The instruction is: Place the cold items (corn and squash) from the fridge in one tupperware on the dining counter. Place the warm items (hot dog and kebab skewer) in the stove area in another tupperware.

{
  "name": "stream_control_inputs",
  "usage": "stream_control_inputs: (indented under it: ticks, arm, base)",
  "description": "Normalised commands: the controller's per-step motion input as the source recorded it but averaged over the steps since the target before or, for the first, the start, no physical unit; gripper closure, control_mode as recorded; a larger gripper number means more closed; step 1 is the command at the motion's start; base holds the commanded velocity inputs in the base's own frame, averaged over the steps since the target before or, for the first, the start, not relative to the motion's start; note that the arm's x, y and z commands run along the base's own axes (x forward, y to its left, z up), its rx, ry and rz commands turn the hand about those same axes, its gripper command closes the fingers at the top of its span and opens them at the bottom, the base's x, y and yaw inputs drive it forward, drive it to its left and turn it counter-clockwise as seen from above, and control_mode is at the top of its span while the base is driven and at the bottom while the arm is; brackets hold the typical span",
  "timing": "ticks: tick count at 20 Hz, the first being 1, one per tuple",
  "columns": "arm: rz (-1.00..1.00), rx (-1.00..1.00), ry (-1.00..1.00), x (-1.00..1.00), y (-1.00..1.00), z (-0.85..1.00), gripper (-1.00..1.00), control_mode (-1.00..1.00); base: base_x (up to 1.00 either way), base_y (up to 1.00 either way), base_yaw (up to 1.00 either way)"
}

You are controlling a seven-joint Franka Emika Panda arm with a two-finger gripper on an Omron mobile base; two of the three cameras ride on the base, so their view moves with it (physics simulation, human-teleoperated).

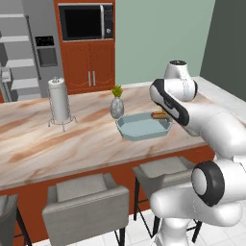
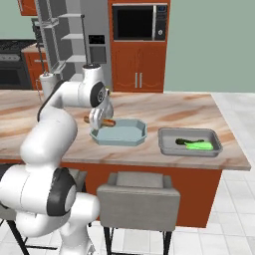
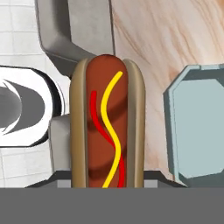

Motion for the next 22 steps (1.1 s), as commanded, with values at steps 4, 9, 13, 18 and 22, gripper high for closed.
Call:
stream_control_inputs:
  ticks: [4, 9, 13, 18, 22]
  arm:
    - [0.09, 0.0, -0.02, 1.0, -0.12, -0.35, 1.0, -1.0]
    - [0.01, 0.0, -0.01, 0.84, 0.0, -0.32, 1.0, -1.0]
    - [0.02, 0.0, 0.22, 0.82, 0.0, -0.3, 1.0, -1.0]
    - [0.02, 0.0, 0.16, 0.53, 0.0, -0.29, 1.0, -1.0]
    - [0.0, 0.0, 0.0, 0.4, 0.0, -0.52, 1.0, -1.0]
  base:
    - [0.0, 0.0, 0.0]
    - [0.0, 0.0, 0.0]
    - [0.0, 0.0, 0.0]
    - [0.0, 0.0, 0.0]
    - [0.0, 0.0, 0.0]
